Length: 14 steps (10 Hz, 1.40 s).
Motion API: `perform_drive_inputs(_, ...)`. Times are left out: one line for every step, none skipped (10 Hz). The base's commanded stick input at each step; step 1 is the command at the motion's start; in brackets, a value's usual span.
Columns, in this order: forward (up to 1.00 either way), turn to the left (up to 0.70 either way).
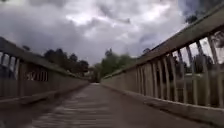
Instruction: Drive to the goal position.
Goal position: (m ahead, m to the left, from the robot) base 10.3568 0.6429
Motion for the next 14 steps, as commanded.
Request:
perform_drive_inputs(1.00, 0.00)
perform_drive_inputs(1.00, 0.00)
perform_drive_inputs(1.00, 0.00)
perform_drive_inputs(1.00, 0.00)
perform_drive_inputs(1.00, 0.00)
perform_drive_inputs(1.00, 0.00)
perform_drive_inputs(1.00, 0.17)
perform_drive_inputs(1.00, 0.37)
perform_drive_inputs(1.00, 0.39)
perform_drive_inputs(1.00, 0.38)
perform_drive_inputs(1.00, 0.32)
perform_drive_inputs(1.00, 0.14)
perform_drive_inputs(1.00, 0.07)
perform_drive_inputs(0.80, 0.06)
